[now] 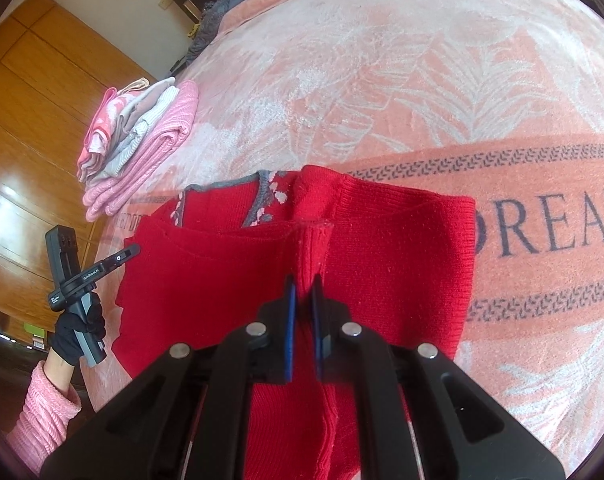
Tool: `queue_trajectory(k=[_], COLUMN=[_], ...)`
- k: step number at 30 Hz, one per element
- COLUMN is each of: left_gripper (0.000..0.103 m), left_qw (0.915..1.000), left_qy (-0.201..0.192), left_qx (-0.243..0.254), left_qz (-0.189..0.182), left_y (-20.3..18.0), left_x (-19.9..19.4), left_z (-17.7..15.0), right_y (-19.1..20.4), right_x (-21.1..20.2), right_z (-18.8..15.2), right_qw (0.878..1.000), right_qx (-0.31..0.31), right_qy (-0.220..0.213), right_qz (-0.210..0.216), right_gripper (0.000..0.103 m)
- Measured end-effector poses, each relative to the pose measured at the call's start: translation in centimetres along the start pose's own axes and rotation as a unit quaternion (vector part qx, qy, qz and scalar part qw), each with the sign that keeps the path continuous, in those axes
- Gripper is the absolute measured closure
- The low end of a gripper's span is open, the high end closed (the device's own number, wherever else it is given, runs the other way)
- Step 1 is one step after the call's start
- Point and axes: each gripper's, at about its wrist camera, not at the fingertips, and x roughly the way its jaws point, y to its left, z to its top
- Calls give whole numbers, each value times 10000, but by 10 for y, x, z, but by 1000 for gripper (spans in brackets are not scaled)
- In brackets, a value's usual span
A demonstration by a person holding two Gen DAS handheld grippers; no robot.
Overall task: Fold small clothes
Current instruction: 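Hold the hem edge with both tools and lay it over the collar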
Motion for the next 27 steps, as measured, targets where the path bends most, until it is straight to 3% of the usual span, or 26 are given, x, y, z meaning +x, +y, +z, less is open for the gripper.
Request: queue_trajectory(k=[5,11,13,16,20,22,27], left_gripper=[99,99,99,99,99,99,100], left_qw=[9973,9936,9942,9979,9960,9942,9904], left_qy=[-679,-1053,-997,-534,-393,-468,-1001], left_qx=[-151,-376,-392,-296,-801,-969,-817], left_qz=[-215,-160,-132,222,100,-76,-488], left_y=[-6,0,5,18,46,52,37], left_x=[-25,-22,-14,10,32,30,6], left_z=[15,29,28,23,16,17,34], right_y=[11,2,-7,-22,-41,-41,-23], right_x=[-26,-22,-10,12,33,33,11], right_z=[17,43,44,40,40,43,59], right_qw=[9989,9974,9984,9984,9970,9972,9961], right_qx=[-28,204,273,343,604,637,410], right_qy=[-441,-681,-496,-293,-206,-275,-778], right_qz=[184,101,40,-333,-435,-283,97], right_gripper=[99,99,99,99,99,99,100])
